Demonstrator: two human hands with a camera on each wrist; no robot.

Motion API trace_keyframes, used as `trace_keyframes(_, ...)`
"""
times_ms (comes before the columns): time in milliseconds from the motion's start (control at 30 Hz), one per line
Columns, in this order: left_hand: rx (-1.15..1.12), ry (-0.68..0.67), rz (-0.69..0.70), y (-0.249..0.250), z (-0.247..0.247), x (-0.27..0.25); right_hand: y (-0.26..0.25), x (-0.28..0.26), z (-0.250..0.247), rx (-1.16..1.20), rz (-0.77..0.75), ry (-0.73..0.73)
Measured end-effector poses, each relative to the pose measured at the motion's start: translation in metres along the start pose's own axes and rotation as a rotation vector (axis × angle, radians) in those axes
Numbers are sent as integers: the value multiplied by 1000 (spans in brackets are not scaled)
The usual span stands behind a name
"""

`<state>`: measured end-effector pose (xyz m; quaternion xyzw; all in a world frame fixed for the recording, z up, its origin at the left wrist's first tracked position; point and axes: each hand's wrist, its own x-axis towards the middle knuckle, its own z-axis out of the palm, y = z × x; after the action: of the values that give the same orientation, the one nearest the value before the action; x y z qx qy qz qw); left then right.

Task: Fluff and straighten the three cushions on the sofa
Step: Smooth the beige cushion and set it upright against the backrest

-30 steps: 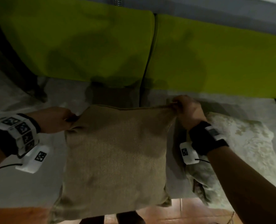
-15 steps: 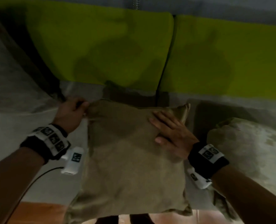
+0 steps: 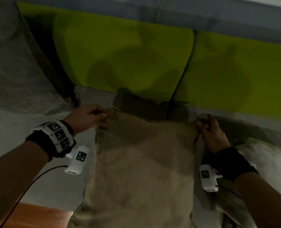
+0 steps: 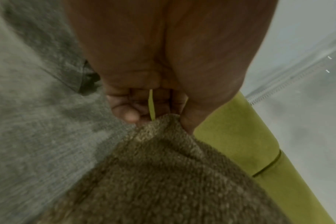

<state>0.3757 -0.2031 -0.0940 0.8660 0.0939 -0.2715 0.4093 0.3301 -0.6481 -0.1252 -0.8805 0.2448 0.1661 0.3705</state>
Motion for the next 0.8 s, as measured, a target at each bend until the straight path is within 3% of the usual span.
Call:
trace_keyframes(67, -26, 21, 11, -3, 1, 0, 0, 9, -2, 91, 49, 6)
trace_keyframes(233, -372, -60, -149, 8, 3, -3, -14, 16, -16, 20, -100, -53)
trace_keyframes(433, -103, -253, -57, 13, -7, -18, -9, 11, -32, -4, -210, -121)
trace_keyframes(500, -151, -140, -10, 15, -6, -18, -4, 10, -35, -26, -240, -112)
trace_keyframes(567, -322, 42, -83, 17, 0, -15, -2, 6, -35, -44, -269, -53)
trace_keyframes(633, -328, 155, -107, 17, 2, -12, 0, 3, -32, 10, -258, 40)
trace_keyframes(733, -174, 212, -35, 19, -1, -15, 5, 0, -29, 41, -204, 112)
trace_keyframes(800, -224, 170, -21, 23, -2, -19, 8, 0, -26, 71, -187, 113)
